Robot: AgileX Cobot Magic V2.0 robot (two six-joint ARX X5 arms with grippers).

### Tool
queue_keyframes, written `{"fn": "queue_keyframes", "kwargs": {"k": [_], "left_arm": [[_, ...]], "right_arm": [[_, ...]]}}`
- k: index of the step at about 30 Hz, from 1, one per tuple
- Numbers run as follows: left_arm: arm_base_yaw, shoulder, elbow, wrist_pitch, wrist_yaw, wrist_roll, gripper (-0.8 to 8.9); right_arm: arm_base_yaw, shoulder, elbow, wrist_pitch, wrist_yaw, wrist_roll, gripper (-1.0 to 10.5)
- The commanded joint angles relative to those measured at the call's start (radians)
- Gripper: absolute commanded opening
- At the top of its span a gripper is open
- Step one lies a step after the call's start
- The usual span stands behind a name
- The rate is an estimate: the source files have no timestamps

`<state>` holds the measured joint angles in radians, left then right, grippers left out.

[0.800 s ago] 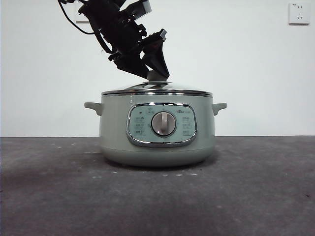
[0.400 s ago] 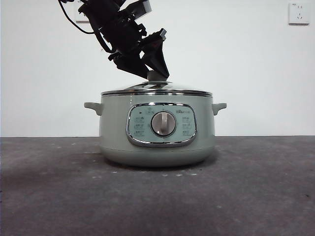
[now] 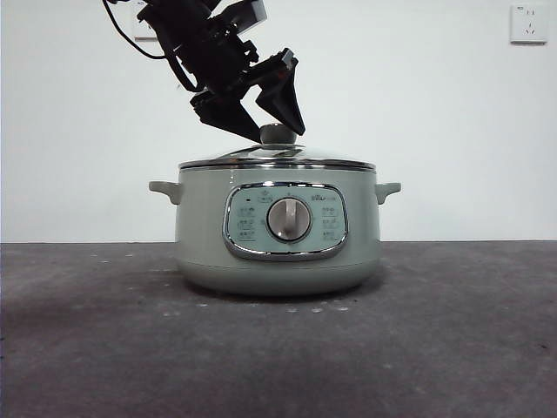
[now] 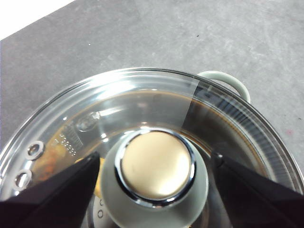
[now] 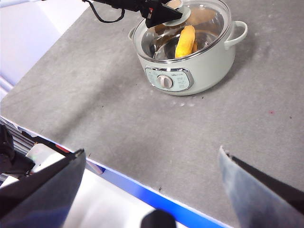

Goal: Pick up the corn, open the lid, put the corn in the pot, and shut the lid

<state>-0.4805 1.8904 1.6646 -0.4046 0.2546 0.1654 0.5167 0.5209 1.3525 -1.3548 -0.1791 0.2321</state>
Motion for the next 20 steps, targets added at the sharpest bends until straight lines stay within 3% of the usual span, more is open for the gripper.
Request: {"fn": "queue_keyframes", "kwargs": {"k": [1, 7, 20], "left_arm": [[0.004, -0.031, 0.007, 0.001, 0.007, -0.009, 4.09], [0.005, -0.128, 0.007, -0.084, 0.007, -0.019, 4.09], [0.001, -0.528, 0.007, -0.607, 0.014, -0.031, 4.09]], "right_arm": [[0.001, -0.002, -0.009, -0.026, 0.004, 0.000, 4.7], [0.001, -0.002, -0.009, -0.026, 0.005, -0.003, 4.7], [0.001, -0.001, -0.009, -0.026, 0.042, -0.043, 4.7]]}}
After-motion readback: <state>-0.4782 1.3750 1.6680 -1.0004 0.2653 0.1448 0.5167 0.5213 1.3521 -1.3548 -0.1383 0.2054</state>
